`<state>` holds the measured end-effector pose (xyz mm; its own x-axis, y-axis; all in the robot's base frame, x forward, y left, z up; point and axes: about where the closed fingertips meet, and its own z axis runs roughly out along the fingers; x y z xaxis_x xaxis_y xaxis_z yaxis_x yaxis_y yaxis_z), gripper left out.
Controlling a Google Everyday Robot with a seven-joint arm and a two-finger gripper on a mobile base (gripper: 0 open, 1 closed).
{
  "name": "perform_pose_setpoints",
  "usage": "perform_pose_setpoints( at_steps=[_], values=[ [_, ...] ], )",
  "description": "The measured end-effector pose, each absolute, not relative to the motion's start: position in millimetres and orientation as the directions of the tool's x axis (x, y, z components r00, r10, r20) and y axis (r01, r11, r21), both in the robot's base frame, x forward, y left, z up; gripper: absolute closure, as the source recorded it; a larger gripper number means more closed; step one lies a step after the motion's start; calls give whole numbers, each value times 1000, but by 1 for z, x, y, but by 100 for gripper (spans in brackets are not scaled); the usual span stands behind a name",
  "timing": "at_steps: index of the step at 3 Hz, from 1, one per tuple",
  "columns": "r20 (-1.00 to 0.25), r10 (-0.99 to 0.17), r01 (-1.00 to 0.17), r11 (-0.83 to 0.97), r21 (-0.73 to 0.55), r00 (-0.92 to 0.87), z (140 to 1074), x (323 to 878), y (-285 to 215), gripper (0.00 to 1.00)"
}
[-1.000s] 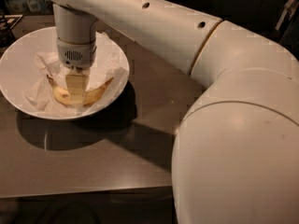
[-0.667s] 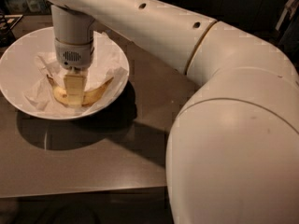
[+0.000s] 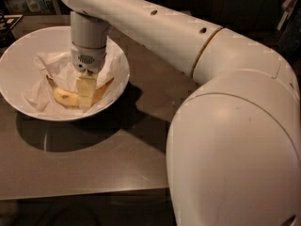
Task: Pick banana from white bowl
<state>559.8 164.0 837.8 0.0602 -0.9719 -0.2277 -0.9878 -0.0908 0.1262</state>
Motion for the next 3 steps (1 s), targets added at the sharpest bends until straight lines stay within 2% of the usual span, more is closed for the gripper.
perform_pose_setpoints(
  at_steps=[1,3],
  values=[
    [-234,-970,-989,-91,120,61,837,561,167,56],
    [-238,-969,-989,-91,117,61,837,562,169,100]
  ],
)
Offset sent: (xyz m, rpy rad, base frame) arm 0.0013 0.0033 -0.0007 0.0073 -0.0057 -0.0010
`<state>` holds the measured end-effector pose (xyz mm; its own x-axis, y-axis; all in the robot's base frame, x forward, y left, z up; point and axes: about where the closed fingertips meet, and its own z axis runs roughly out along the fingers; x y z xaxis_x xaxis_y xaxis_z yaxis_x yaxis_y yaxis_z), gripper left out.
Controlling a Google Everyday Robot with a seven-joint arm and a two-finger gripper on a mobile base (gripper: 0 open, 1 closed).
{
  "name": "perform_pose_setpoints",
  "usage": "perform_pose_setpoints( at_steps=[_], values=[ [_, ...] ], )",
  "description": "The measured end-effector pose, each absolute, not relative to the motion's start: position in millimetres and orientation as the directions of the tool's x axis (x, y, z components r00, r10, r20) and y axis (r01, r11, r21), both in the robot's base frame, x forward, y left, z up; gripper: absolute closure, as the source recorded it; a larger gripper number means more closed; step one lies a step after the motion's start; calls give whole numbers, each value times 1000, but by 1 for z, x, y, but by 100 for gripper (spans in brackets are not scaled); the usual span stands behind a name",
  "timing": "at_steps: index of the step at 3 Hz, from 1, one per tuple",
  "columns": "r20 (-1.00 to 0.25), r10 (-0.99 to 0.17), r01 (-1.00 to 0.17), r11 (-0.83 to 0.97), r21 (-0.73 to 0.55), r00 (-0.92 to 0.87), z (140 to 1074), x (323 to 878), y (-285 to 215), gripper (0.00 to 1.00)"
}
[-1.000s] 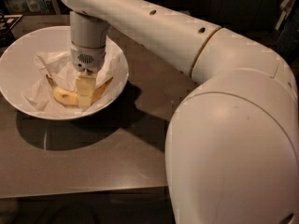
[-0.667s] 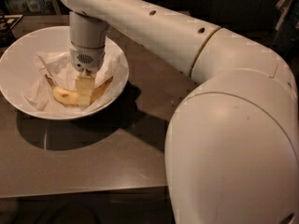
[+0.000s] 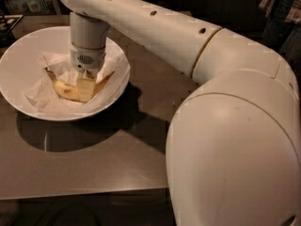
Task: Pick banana from white bowl
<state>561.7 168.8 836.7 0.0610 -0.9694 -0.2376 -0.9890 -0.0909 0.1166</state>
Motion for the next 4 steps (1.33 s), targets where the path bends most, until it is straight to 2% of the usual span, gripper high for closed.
perform_pose_setpoints(
  at_steps=[3,4],
  values=[
    [-263,-964,-998,-47,37,36,889,536,152,100],
    [-328,-941,-996,-94,4,88,909,515,145,100]
  ],
)
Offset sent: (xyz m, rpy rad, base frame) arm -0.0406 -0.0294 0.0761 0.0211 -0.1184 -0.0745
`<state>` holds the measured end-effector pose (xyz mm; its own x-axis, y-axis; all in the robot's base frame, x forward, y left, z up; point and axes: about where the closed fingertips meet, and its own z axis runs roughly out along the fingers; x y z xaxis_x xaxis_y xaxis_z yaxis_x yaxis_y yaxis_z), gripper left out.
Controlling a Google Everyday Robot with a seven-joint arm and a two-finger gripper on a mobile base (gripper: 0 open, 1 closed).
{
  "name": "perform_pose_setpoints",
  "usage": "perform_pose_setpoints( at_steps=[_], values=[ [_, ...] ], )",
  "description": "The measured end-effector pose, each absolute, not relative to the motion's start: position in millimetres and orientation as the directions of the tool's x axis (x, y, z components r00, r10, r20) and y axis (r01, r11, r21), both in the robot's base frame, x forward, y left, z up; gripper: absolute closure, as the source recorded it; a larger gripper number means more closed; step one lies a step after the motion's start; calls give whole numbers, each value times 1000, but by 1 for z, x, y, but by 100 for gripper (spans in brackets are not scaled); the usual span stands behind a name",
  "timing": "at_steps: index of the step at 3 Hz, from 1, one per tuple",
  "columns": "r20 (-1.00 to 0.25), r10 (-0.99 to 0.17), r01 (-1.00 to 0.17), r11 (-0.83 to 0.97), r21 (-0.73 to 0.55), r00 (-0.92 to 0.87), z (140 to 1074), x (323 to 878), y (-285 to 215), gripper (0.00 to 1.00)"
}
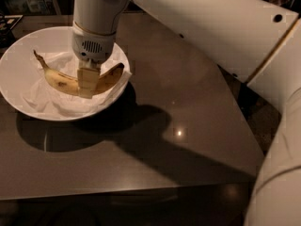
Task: Pick banana from white bowl
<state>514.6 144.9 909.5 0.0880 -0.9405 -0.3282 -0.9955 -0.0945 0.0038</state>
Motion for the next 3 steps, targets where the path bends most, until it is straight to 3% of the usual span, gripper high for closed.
perform_pose_setpoints(
  at_steps=[3],
  values=[
    [-419,-895,-989,-139,-57,150,957,433,113,100]
  ],
)
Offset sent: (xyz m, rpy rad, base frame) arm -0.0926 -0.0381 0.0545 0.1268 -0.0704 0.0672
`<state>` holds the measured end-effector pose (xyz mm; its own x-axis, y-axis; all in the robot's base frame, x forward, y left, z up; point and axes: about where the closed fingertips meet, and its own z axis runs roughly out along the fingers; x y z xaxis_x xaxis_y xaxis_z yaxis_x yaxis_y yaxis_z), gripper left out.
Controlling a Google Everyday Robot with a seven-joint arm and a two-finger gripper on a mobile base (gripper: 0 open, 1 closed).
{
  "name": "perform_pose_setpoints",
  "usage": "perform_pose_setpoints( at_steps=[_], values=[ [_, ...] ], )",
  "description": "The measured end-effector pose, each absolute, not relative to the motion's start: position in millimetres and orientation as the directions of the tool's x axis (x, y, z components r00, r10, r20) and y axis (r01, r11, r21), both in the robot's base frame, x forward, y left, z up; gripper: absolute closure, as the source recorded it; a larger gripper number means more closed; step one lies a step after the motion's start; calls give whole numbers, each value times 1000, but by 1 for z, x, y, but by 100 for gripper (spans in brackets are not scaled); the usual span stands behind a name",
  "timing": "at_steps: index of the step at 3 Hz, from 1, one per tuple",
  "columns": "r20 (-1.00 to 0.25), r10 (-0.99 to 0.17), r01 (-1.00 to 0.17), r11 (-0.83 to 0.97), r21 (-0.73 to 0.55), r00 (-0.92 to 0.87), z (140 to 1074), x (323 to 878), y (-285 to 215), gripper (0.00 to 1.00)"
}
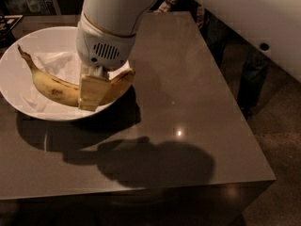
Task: Pick banana from white bowl
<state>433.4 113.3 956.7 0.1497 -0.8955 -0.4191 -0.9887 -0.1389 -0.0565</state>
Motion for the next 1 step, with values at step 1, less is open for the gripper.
perform_pose_setpoints(
  at_steps=[1],
  values=[
    [-419,-898,-991,-128,-46,136,962,416,106,100]
  ],
)
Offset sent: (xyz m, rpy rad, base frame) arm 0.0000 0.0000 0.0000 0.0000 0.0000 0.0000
